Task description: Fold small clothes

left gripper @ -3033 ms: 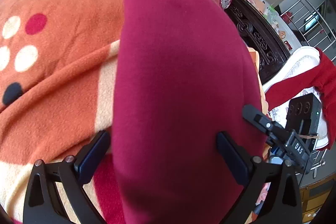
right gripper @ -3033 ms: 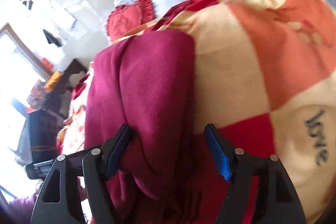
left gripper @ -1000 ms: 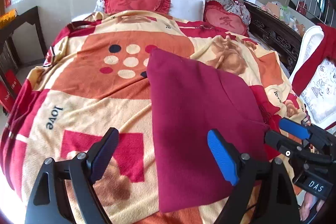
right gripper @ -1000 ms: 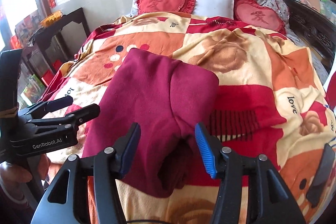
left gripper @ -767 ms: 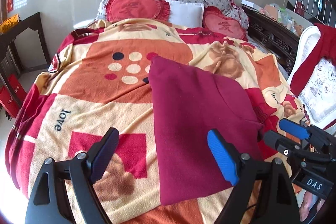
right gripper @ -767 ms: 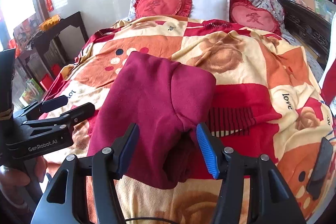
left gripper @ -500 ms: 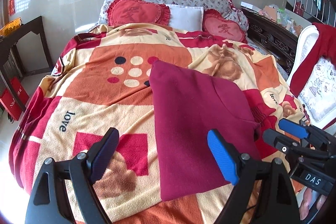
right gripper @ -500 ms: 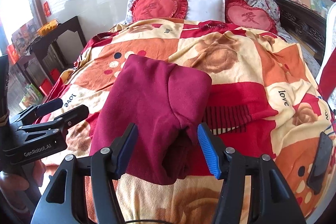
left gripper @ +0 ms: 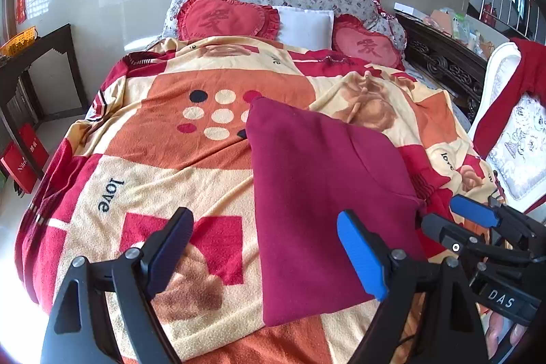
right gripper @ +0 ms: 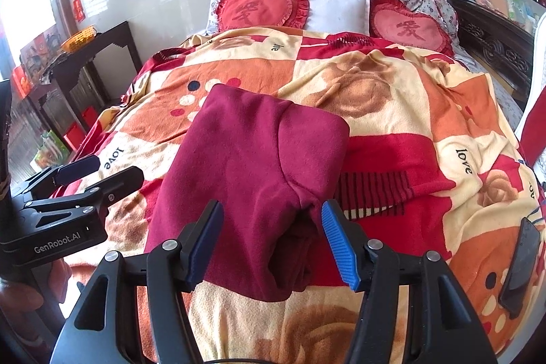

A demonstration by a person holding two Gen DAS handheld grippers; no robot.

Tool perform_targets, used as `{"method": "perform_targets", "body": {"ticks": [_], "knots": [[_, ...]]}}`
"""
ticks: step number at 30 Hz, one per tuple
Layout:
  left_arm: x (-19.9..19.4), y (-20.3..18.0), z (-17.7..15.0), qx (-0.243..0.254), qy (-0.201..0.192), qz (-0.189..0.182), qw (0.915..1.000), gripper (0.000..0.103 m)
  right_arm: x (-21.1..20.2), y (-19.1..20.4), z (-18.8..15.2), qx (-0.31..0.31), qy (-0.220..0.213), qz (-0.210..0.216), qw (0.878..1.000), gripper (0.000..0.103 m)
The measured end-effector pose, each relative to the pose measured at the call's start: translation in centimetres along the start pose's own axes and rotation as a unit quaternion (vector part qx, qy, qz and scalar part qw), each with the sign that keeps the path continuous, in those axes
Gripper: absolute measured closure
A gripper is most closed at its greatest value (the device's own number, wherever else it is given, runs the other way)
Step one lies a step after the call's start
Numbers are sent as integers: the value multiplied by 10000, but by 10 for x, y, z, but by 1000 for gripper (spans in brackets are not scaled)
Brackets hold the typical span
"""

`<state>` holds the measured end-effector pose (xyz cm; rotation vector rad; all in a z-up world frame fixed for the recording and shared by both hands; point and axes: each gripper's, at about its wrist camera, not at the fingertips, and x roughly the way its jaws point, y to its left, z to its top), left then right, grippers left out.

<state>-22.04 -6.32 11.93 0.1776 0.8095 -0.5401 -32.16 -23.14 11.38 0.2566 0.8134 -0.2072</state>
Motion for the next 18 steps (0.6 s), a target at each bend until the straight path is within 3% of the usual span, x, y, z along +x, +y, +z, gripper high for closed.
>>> {"method": "perform_targets", "body": {"ticks": [18], "knots": [[12, 0, 0, 2, 102, 54, 9999, 14, 11, 0, 1, 35, 94, 25, 9999, 61]]}}
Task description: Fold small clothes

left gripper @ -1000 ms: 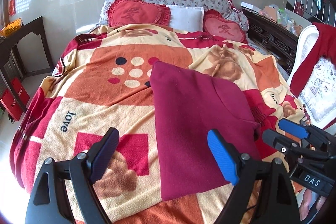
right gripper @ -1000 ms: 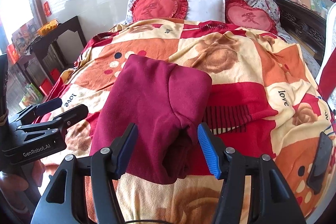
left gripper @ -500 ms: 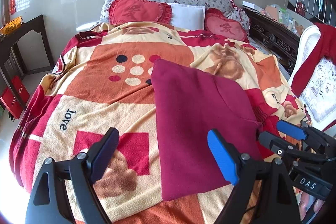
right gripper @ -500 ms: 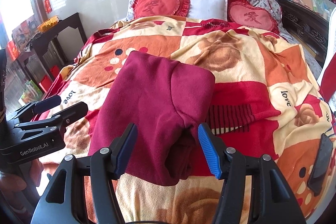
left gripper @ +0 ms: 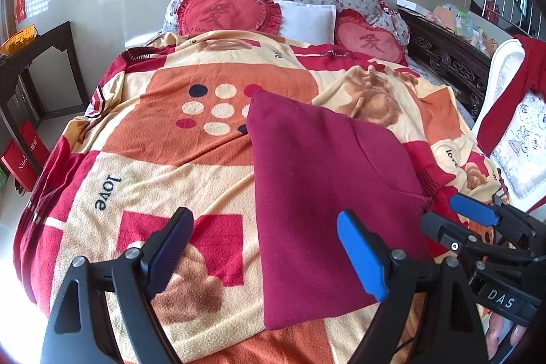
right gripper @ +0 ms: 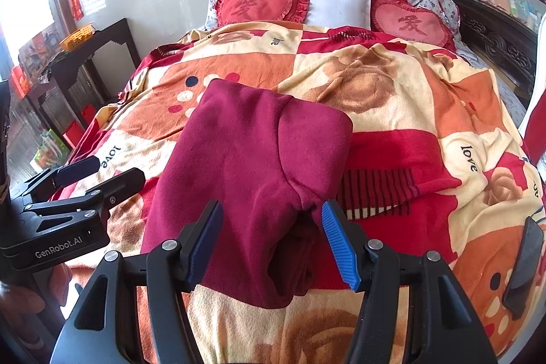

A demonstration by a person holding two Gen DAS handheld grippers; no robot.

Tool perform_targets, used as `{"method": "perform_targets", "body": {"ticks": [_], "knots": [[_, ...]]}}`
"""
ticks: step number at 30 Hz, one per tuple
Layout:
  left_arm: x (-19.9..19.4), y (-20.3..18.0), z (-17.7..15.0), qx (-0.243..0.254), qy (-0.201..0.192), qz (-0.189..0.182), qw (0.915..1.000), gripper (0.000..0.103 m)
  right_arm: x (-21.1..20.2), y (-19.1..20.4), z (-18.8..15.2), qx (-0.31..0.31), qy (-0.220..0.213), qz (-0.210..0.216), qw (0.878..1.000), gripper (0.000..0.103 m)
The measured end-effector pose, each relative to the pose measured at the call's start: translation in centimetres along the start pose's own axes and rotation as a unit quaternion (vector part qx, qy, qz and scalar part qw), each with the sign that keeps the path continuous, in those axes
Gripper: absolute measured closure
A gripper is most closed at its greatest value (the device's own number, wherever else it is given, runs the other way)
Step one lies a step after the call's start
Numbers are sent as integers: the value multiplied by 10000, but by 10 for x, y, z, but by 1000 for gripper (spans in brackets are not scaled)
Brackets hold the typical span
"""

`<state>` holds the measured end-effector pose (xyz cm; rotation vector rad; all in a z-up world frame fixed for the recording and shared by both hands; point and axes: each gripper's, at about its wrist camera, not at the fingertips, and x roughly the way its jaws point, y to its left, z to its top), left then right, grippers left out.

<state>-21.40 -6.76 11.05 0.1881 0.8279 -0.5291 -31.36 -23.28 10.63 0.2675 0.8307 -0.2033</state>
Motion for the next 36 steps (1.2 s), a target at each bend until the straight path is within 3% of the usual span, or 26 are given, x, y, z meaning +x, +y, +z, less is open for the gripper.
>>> {"method": "perform_targets", "body": {"ticks": [36], "knots": [[17, 4, 1, 14, 198, -21, 9998, 14, 20, 1, 4, -9, 171, 100, 9998, 61]]}}
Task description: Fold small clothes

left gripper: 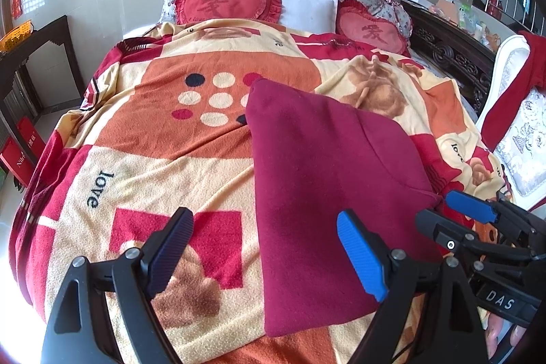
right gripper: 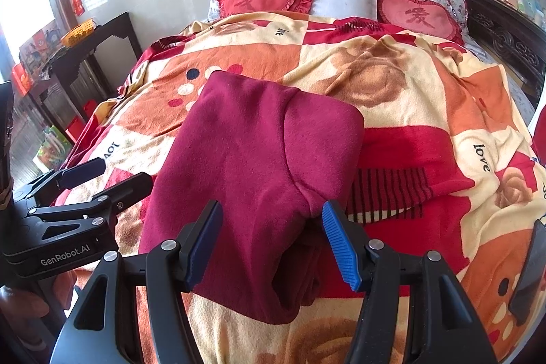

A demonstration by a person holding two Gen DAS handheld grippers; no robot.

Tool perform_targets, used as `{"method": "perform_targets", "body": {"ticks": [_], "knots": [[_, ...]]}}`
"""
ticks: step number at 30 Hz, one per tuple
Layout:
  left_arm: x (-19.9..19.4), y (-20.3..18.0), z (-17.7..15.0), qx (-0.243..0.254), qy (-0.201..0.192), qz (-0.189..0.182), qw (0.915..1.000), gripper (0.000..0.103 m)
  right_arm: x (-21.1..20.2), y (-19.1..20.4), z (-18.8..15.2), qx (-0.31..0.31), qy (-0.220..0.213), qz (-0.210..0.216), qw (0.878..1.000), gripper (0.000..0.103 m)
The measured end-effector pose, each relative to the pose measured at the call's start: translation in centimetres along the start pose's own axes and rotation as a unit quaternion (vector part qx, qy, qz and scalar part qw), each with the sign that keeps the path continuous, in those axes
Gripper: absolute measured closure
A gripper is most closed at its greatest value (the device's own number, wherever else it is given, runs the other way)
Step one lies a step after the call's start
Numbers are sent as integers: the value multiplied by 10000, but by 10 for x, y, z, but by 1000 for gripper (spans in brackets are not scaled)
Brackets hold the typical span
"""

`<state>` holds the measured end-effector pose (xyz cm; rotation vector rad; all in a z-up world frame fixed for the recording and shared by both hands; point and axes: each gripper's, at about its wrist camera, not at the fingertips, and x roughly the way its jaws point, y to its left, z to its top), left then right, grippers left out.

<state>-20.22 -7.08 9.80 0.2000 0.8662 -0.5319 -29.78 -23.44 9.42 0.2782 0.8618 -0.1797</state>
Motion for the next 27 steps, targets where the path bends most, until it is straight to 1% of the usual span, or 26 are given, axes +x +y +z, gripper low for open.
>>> {"method": "perform_targets", "body": {"ticks": [9, 14, 19, 20, 22, 25, 27], "knots": [[2, 1, 0, -7, 27, -11, 10000, 14, 2, 0, -1, 3, 21, 9, 10000, 61], [2, 1, 0, 13, -21, -41, 10000, 14, 4, 1, -3, -8, 44, 26, 10000, 61], [4, 11, 4, -90, 20, -88, 9999, 14, 6, -2, -3, -3, 36, 68, 10000, 61], [4, 16, 6, -123, 5, -54, 9999, 14, 4, -5, -3, 11, -3, 100, 9999, 61], [3, 29, 12, -200, -81, 86, 9997, 14, 0, -19, 2, 92, -99, 35, 9999, 61], [7, 51, 23, -313, -152, 322, 9989, 14, -7, -57, 10, 371, -218, -331, 9985, 61], [10, 65, 29, -417, -170, 445, 9980, 14, -10, -90, 14, 699, -209, -586, 9956, 61]]}}
